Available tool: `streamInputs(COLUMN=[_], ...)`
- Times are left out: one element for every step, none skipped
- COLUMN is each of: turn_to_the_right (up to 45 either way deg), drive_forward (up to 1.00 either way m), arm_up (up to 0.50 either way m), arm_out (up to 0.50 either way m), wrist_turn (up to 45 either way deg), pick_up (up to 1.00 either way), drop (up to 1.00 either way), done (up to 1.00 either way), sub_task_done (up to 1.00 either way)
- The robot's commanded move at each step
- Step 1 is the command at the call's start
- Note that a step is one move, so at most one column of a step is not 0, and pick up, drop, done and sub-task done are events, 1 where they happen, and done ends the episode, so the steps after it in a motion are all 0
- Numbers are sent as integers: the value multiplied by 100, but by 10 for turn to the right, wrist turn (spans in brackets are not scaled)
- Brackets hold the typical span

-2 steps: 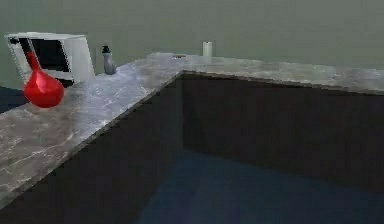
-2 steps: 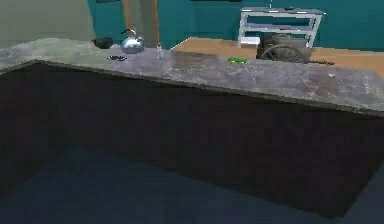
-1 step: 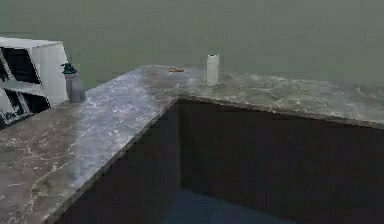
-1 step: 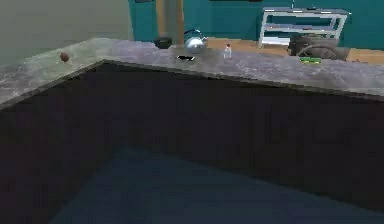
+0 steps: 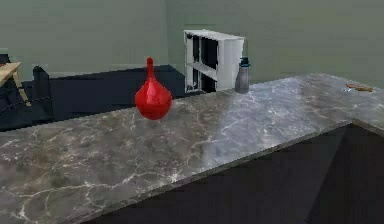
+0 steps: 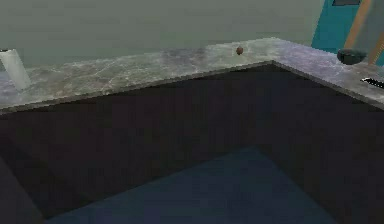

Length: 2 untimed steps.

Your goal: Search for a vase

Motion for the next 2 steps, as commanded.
streamInputs(turn_to_the_right=[-90, 0], drive_forward=[0, 0], arm_up=[0, 0], arm_out=[0, 0], wrist_turn=[0, 0], pick_up=[0, 0], drop=[0, 0], done=[0, 100], sub_task_done=[0, 0])
